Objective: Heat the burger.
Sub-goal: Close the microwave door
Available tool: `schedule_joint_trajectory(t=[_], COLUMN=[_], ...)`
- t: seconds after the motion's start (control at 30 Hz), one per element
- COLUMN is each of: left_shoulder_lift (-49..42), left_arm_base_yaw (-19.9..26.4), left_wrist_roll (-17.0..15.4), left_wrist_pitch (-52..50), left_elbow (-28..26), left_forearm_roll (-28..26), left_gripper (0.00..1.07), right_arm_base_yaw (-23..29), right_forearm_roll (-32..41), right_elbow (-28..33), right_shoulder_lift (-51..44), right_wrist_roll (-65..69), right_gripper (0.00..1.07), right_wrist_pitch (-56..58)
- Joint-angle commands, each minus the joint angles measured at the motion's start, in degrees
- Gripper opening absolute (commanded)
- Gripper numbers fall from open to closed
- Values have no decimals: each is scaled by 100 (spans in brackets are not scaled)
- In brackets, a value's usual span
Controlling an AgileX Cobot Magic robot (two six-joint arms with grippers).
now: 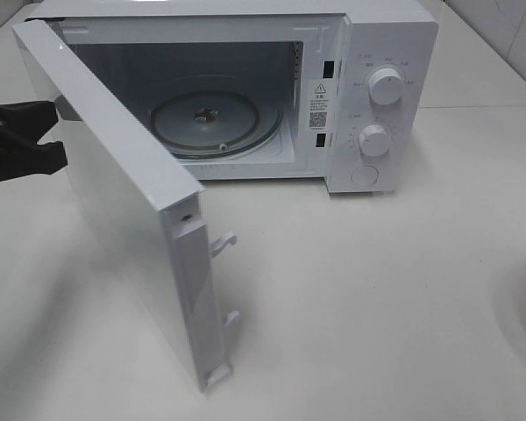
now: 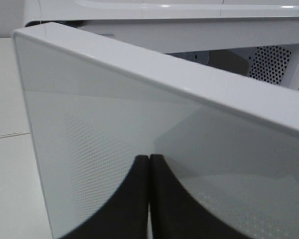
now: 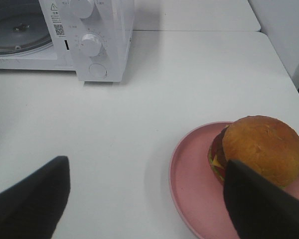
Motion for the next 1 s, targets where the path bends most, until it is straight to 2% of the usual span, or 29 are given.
schedule_joint_trajectory(t=[0.03,0.2,0.23,0.27,0.3,0.33,0.4,0.43,0.5,0.7,0.77,0.97,1.0], left_shoulder_lift=[155,458,584,584,722,722,922,922,1129,1461,1656,1971,2097], left_arm_base_yaw=[-327,-751,-917,-917,-1077,-1077,-1312,-1312,-1536,-1753,-1839,-1931,-1931], left_wrist_roll=[155,241,395,395,584,584,808,808,1054,1197,1283,1473,1478], left_wrist_pitch=[-11,-23,-23,-23,-11,-11,-11,-11,6,350,481,762,900], left_elbow=[-195,-441,-544,-544,-676,-676,-911,-911,-1152,-1673,-2057,-2681,-2939], left_forearm_roll=[-229,-487,-733,-733,-1008,-1008,-1461,-1461,-1788,-2068,-2126,-2217,-2223], left_gripper=[0,0,0,0,0,0,0,0,0,0,0,0,0], right_arm_base_yaw=[-40,-40,-40,-40,-40,-40,-40,-40,-40,-40,-40,-40,-40], right_forearm_roll=[11,11,11,11,11,11,11,11,11,11,11,11,11], right_elbow=[11,11,11,11,11,11,11,11,11,11,11,11,11], right_shoulder_lift=[-195,-195,-195,-195,-195,-195,-195,-195,-195,-195,-195,-195,-195], right_wrist_roll=[-57,-57,-57,-57,-57,-57,-57,-57,-57,-57,-57,-57,-57], right_gripper=[77,77,77,77,77,77,77,77,77,77,77,77,77], right_wrist_pitch=[-74,-74,-74,-74,-74,-74,-74,-74,-74,-74,-74,-74,-74])
